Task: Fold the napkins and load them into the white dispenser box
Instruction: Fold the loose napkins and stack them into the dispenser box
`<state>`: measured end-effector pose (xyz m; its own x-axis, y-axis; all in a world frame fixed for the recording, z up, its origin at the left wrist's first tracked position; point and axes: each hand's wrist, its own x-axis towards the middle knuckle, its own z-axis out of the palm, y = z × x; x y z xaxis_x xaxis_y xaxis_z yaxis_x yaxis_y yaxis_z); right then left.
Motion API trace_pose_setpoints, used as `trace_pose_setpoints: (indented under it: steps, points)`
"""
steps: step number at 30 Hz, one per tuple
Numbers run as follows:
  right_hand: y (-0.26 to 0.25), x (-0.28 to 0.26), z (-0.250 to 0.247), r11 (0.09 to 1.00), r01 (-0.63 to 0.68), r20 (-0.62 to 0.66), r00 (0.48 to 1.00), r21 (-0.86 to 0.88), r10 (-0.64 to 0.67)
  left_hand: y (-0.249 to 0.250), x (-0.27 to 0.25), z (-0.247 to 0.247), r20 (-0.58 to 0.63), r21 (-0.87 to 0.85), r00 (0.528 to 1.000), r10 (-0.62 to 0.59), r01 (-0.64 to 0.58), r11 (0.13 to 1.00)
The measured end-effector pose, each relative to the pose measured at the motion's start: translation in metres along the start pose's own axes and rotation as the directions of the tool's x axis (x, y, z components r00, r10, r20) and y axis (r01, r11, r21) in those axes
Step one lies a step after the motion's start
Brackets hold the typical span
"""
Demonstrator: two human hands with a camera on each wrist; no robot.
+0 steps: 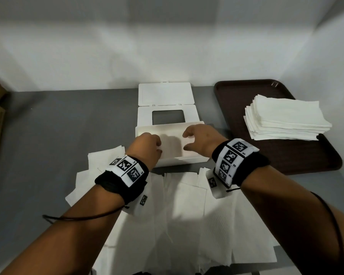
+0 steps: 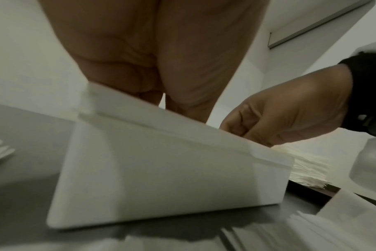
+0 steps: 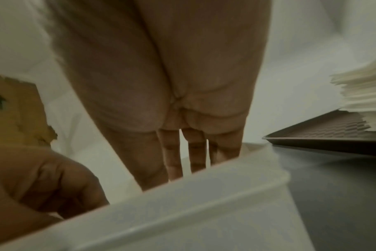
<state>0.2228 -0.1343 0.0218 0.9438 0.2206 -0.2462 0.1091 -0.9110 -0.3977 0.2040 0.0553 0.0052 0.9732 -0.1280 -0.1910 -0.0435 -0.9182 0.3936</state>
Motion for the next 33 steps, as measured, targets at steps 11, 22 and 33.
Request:
trace_pose_setpoints:
  steps: [11, 22, 33]
  points:
    - [0.028, -0.096, 0.010, 0.965, -0.014, 0.038, 0.999, 0.262, 0.005, 0.014, -0.081, 0.027, -0.219, -0.186, 0.955, 0.200, -0.242, 0.952]
    - [0.028, -0.108, 0.059, 0.999, 0.037, 0.090, 0.995, 0.017, -0.039, 0.018, -0.124, 0.066, 0.030, -0.052, 0.999, 0.034, -0.033, 0.998]
    - [0.023, -0.108, 0.060, 0.945, -0.064, 0.095, 0.995, 0.320, 0.035, 0.022, -0.130, 0.073, -0.011, -0.052, 1.000, -0.028, 0.027, 0.998]
